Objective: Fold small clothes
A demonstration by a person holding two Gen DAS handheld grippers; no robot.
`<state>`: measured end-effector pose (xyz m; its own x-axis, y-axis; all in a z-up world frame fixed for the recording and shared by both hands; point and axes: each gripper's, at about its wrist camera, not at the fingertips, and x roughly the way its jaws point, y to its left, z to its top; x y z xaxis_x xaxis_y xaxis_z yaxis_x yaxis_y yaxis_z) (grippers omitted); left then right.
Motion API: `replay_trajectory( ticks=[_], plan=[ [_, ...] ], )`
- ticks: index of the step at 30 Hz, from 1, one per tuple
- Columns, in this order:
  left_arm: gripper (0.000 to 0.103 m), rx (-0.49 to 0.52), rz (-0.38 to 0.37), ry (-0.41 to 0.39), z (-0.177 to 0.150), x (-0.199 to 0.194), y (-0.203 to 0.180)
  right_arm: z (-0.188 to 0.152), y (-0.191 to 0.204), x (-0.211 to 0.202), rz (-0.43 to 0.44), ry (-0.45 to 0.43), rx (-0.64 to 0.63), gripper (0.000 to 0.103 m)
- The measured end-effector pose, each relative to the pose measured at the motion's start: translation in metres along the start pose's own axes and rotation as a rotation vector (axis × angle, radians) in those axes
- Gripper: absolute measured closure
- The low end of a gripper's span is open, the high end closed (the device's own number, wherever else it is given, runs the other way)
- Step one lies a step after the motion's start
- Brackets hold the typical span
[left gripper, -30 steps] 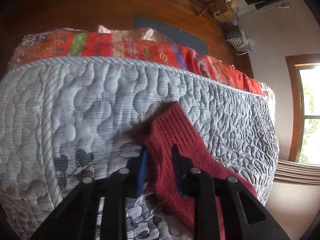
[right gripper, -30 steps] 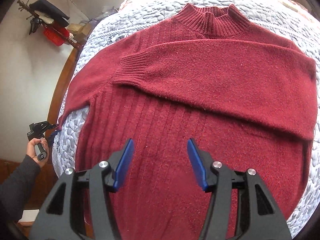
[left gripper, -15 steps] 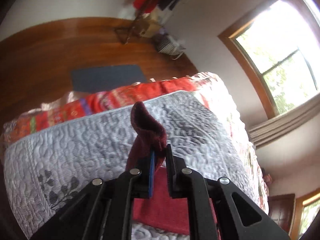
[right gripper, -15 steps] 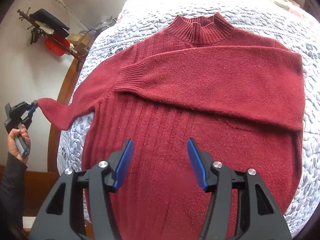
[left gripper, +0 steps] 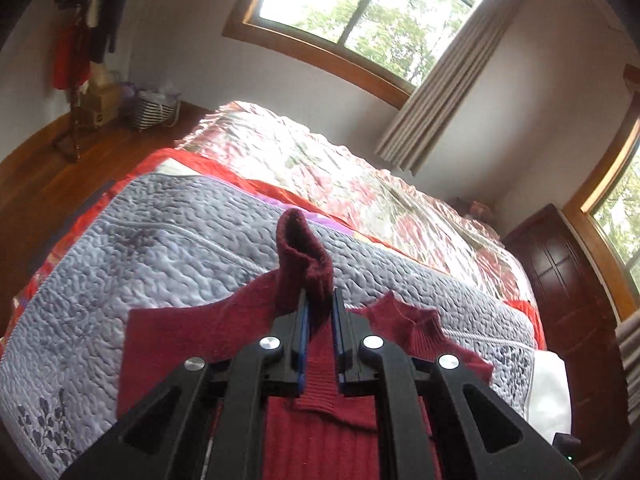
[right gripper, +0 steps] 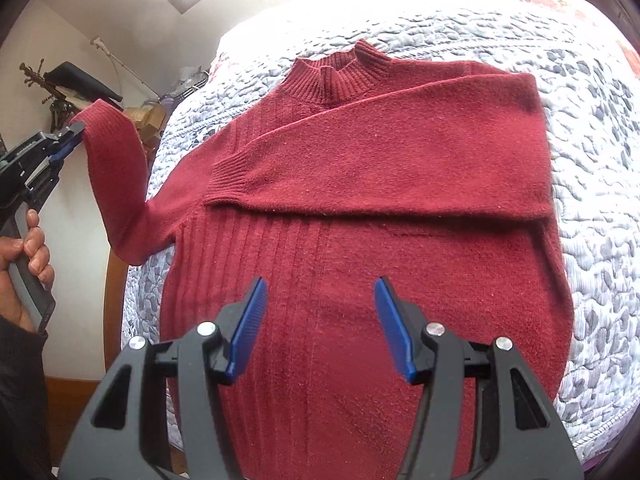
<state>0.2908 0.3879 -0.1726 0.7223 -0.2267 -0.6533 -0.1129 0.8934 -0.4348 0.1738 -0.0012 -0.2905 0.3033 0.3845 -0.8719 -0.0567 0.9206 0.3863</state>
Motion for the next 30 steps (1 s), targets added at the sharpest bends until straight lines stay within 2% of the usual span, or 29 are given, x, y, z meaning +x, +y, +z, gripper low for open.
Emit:
replay_trajectory(
  ticks=[7, 14, 17, 19, 21, 22, 24, 26, 28, 30],
  plan=[
    [0.093, 0.082, -0.054, 0.169, -0.057, 0.079, -0.061, -0.006, -0.031, 0.000, -0.032, 0.004, 0.040, 0.047],
    [0.093, 0.109, -0.045, 0.327, -0.106, 0.143, -0.075, 0.006, -0.048, 0.009, -0.036, 0.004, 0.063, 0.047],
    [0.093, 0.114, -0.037, 0.370, -0.120, 0.155, -0.077, 0.018, -0.051, 0.013, -0.009, 0.007, 0.086, 0.046],
    [0.093, 0.121, -0.034, 0.379, -0.125, 0.155, -0.076, 0.031, -0.052, 0.017, 0.028, 0.023, 0.122, 0.035],
    [0.093, 0.123, -0.030, 0.388, -0.127, 0.155, -0.073, 0.047, -0.053, 0.023, 0.102, 0.043, 0.177, 0.034],
    [0.091, 0.121, -0.031, 0.394, -0.128, 0.154, -0.071, 0.056, -0.052, 0.027, 0.142, 0.049, 0.195, 0.032],
    [0.079, 0.120, -0.023, 0.395, -0.128, 0.151, -0.069, 0.075, -0.046, 0.036, 0.206, 0.063, 0.216, 0.029],
    [0.046, 0.108, -0.023, 0.395, -0.127, 0.144, -0.065, 0.094, -0.039, 0.050, 0.268, 0.092, 0.232, 0.029],
    [0.040, 0.090, -0.023, 0.378, -0.125, 0.135, -0.061, 0.109, -0.030, 0.071, 0.311, 0.132, 0.241, 0.029],
    [0.039, 0.072, -0.033, 0.396, -0.124, 0.127, -0.056, 0.121, -0.024, 0.092, 0.304, 0.160, 0.238, 0.029]
  ],
)
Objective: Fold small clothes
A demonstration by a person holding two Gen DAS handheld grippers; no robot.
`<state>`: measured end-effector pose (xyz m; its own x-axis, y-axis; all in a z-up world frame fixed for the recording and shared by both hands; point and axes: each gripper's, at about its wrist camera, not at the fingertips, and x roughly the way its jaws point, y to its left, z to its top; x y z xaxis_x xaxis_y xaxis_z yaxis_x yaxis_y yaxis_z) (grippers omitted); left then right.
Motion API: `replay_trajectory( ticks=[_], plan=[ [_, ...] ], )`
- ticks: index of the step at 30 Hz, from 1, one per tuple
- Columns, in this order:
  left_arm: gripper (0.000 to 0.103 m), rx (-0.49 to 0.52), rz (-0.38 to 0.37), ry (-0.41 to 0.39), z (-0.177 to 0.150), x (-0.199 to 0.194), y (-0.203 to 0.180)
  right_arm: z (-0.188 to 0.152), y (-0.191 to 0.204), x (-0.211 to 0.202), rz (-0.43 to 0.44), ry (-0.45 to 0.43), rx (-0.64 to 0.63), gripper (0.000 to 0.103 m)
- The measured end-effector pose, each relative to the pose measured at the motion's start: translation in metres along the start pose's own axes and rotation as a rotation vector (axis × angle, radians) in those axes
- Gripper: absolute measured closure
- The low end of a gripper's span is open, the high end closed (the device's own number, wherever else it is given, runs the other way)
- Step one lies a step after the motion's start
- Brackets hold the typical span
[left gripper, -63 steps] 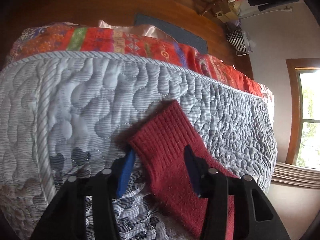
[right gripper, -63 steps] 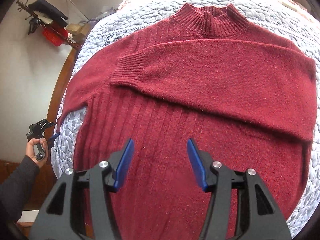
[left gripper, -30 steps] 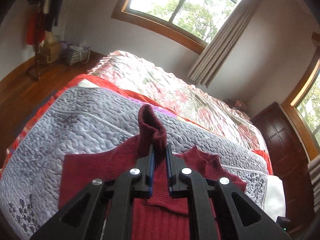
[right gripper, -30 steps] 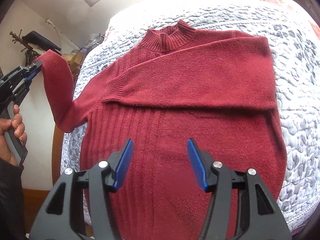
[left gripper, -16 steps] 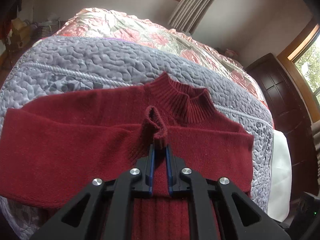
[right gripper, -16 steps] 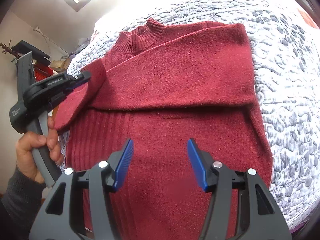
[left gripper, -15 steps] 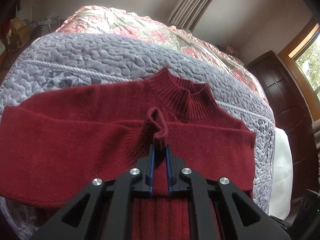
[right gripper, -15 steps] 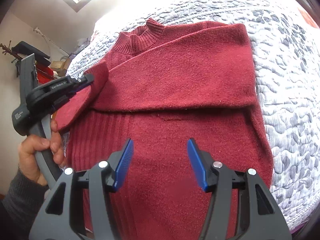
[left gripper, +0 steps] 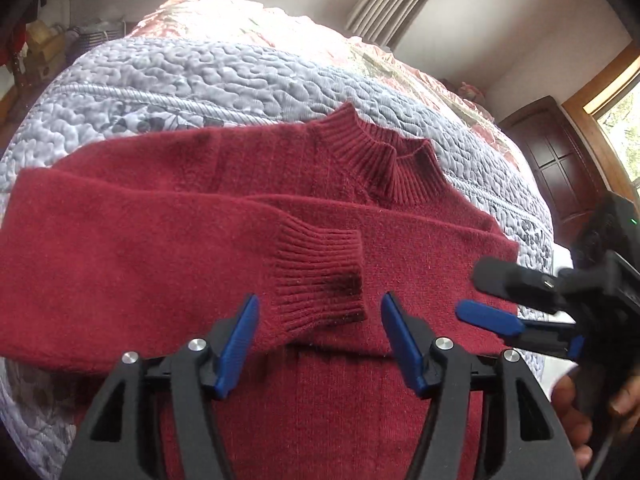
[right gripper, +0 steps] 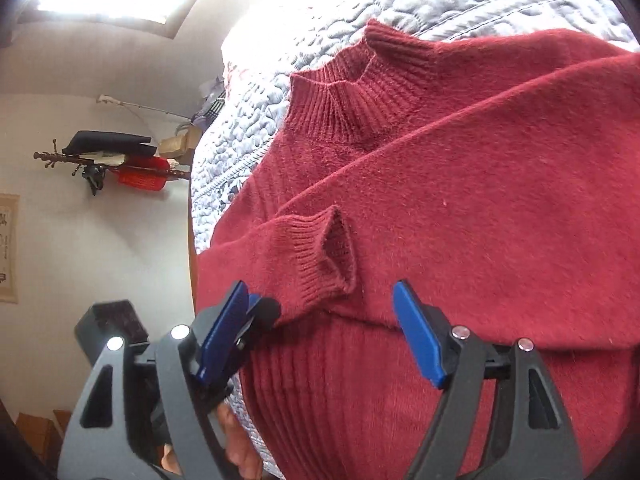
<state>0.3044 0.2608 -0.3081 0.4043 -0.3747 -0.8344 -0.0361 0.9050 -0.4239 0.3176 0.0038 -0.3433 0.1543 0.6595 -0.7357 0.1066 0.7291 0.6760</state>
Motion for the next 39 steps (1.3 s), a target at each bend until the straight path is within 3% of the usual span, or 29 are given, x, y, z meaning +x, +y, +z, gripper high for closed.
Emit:
replay_trajectory(
  ticks=[10, 17, 23, 27, 30, 34, 37, 39],
  plan=[
    [0.026, -0.207, 0.054, 0.085, -0.019, -0.066, 0.069, 0.010, 0.007, 0.066, -0.037, 0.077, -0.045, 0.028],
    [0.026, -0.364, 0.092, 0.074, -0.034, -0.105, 0.123, 0.005, 0.016, 0.086, 0.008, 0.035, -0.061, 0.026],
    [0.026, -0.387, 0.125, 0.061, -0.040, -0.121, 0.146, 0.006, 0.024, 0.090, -0.019, 0.041, -0.076, 0.058],
    [0.026, -0.413, 0.132, 0.051, -0.042, -0.131, 0.159, 0.005, 0.033, 0.090, -0.024, 0.056, -0.090, 0.090],
    [0.026, -0.417, 0.146, 0.044, -0.047, -0.141, 0.165, 0.006, 0.043, 0.090, -0.022, 0.064, -0.106, 0.089],
    [0.026, -0.435, 0.178, 0.057, -0.059, -0.148, 0.174, 0.014, 0.051, 0.095, 0.006, 0.073, -0.101, 0.079],
    [0.026, -0.461, 0.187, 0.079, -0.070, -0.148, 0.180, 0.018, 0.055, 0.099, 0.005, 0.076, -0.105, 0.081],
    [0.026, -0.466, 0.192, 0.094, -0.075, -0.147, 0.182, 0.021, 0.058, 0.097, -0.003, 0.071, -0.116, 0.090]
  ],
)
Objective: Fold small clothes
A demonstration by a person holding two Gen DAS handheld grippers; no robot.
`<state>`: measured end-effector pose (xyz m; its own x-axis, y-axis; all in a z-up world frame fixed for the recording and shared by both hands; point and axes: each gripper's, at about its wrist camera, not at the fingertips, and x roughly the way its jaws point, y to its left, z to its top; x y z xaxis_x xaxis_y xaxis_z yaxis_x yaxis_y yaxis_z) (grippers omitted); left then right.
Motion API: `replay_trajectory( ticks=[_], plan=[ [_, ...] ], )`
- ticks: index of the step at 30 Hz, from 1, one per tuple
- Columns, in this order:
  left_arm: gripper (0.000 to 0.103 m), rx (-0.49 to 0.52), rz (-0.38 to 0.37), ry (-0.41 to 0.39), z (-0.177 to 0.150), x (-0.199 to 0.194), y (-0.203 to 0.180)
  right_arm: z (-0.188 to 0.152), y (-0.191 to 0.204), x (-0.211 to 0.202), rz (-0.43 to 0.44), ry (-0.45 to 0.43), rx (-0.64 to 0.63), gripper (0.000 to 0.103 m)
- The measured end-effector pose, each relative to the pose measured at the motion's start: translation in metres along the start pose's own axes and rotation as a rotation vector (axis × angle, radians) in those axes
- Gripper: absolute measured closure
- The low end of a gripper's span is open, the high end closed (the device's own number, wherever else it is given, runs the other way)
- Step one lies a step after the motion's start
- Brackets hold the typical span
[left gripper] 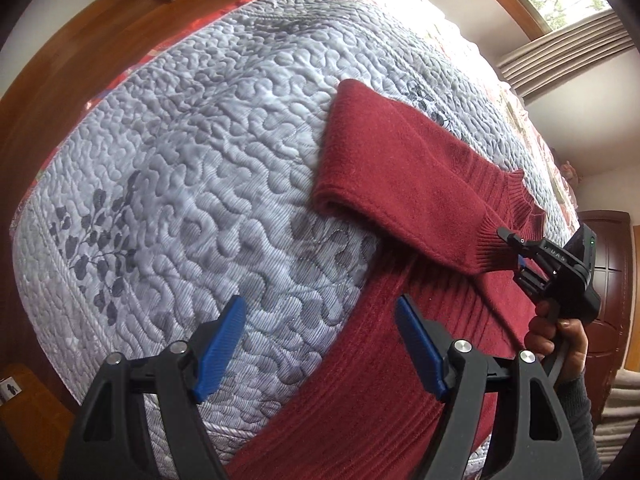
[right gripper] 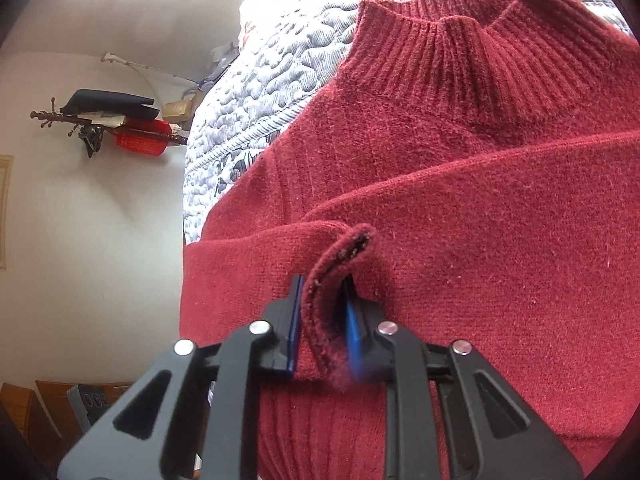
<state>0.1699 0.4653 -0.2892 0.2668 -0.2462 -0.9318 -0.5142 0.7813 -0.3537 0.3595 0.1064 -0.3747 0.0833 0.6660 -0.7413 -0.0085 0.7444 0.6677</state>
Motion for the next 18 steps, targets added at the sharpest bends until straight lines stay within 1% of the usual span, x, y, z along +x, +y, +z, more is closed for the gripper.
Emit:
replay_trajectory(
  ticks=[2, 3, 6, 11, 18],
  plan=[
    [0.026, -0.004, 0.004, 0.009, -0.002, 0.001, 0.002, 0.003, 0.002, -0.006, -0.017, -0.020, -0.012, 0.096],
    [0.026, -0.002, 0.003, 0.009, -0.003, 0.001, 0.001, 0.004, 0.001, -0.011, -0.018, -0.030, -0.013, 0.097],
    [0.026, 0.009, 0.005, 0.004, -0.001, -0.003, -0.004, 0.010, 0.002, -0.028, -0.016, -0.058, -0.013, 0.097],
    [0.026, 0.030, 0.005, -0.013, 0.000, -0.011, -0.016, 0.018, -0.001, -0.074, -0.030, -0.133, -0.031, 0.097],
    [0.026, 0.063, 0.016, -0.004, -0.008, -0.011, -0.032, 0.020, -0.039, -0.140, -0.068, -0.244, 0.012, 0.097]
  ],
)
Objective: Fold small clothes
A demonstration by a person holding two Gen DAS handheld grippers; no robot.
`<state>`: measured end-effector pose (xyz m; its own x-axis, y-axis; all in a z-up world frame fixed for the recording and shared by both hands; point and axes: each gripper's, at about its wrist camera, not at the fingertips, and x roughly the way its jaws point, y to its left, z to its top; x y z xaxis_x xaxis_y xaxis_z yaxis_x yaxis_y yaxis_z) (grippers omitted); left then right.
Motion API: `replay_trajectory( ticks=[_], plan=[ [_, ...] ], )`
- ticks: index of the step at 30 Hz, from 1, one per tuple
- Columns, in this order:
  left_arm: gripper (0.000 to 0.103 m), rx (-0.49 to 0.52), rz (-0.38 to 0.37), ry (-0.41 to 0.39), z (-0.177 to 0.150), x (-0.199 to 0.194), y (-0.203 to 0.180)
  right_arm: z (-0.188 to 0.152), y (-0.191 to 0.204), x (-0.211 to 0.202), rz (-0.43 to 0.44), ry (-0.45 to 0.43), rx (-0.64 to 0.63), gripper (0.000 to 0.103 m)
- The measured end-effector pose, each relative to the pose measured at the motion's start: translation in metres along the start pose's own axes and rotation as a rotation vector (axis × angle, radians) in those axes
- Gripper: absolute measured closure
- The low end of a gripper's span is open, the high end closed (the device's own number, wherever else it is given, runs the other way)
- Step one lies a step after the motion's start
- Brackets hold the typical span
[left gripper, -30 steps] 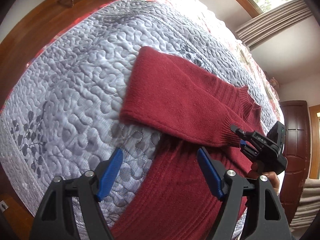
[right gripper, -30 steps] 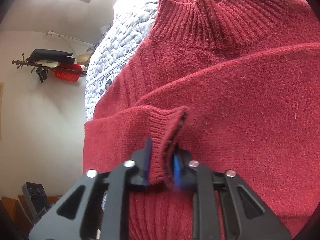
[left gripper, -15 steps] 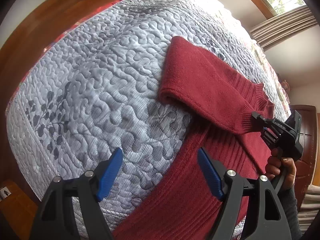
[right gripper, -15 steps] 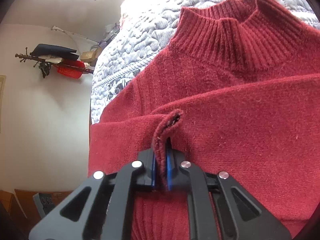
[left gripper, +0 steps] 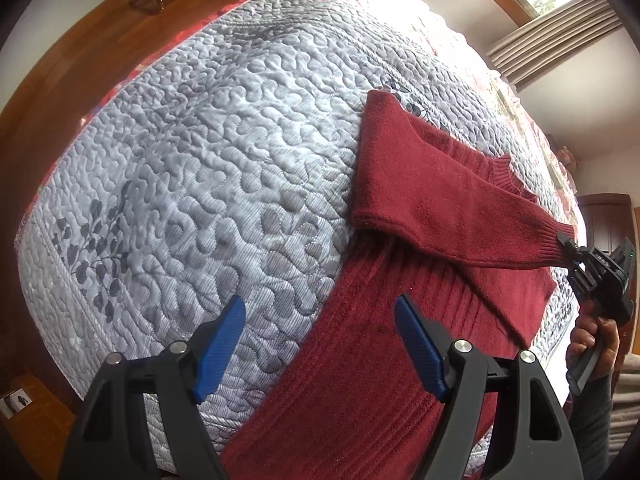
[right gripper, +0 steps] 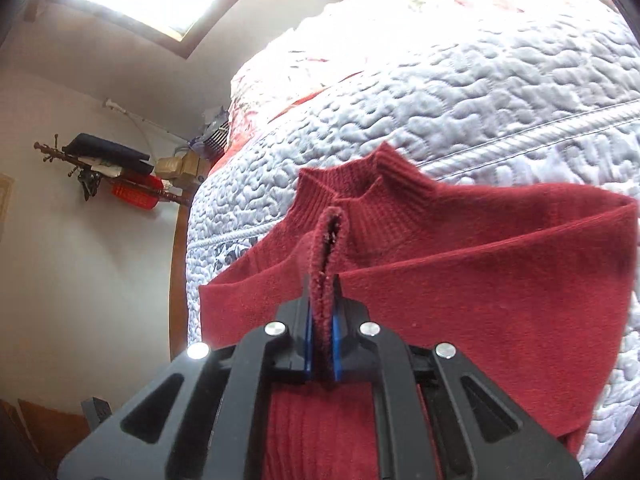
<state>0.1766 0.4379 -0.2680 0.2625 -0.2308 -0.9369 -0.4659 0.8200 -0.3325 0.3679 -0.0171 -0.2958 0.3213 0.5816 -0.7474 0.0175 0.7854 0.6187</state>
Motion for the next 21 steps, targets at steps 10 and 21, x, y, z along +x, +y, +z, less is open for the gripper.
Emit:
replay_trajectory(
  ticks=[10, 21],
  plan=[
    [0.026, 0.059, 0.017, 0.009, -0.004, 0.005, -0.027, -0.001, -0.059, -0.038, -0.025, -0.046, 0.096, 0.097],
    [0.026, 0.112, 0.024, 0.021, -0.001, 0.019, -0.052, -0.017, -0.106, -0.059, -0.051, -0.058, 0.167, 0.097]
  ],
)
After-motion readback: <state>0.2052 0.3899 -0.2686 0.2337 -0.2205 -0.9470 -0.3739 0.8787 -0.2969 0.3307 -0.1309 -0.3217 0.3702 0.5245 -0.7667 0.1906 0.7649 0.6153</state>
